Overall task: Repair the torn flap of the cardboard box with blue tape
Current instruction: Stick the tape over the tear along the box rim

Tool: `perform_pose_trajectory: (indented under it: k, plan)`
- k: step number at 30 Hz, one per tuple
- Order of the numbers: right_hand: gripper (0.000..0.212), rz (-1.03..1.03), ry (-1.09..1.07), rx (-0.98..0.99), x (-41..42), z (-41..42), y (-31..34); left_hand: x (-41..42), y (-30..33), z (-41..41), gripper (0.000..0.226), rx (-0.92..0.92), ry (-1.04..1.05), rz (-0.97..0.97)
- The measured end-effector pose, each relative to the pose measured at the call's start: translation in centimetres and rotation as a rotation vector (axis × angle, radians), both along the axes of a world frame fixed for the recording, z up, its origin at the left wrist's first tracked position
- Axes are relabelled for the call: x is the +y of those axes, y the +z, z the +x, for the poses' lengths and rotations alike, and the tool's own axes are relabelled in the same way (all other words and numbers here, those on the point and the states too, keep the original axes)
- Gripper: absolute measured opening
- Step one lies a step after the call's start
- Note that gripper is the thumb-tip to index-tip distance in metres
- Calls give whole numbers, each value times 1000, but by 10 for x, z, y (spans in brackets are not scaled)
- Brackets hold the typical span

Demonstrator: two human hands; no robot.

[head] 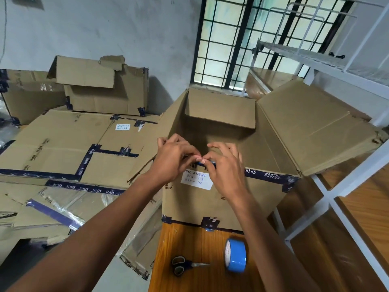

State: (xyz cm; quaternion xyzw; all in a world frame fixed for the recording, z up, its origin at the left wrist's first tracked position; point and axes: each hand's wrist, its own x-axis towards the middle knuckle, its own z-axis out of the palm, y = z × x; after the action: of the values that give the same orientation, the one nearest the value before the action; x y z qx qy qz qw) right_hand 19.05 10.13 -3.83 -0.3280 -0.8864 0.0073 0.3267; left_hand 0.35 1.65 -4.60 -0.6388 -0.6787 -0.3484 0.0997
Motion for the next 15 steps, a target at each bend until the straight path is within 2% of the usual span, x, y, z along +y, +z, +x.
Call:
perform_pose_trajectory:
  k: [4,9,15]
  plan:
    - [18,27,20,21,-2,3,-9,0,0,-6,31,44,-36,-27]
    - [18,194,32,-48,4,9,-16,-5,2,-12,39,166,-80,-38]
    - [24,254,37,-93,6,21,-20,-8,6,-18,36,267,-92,-107]
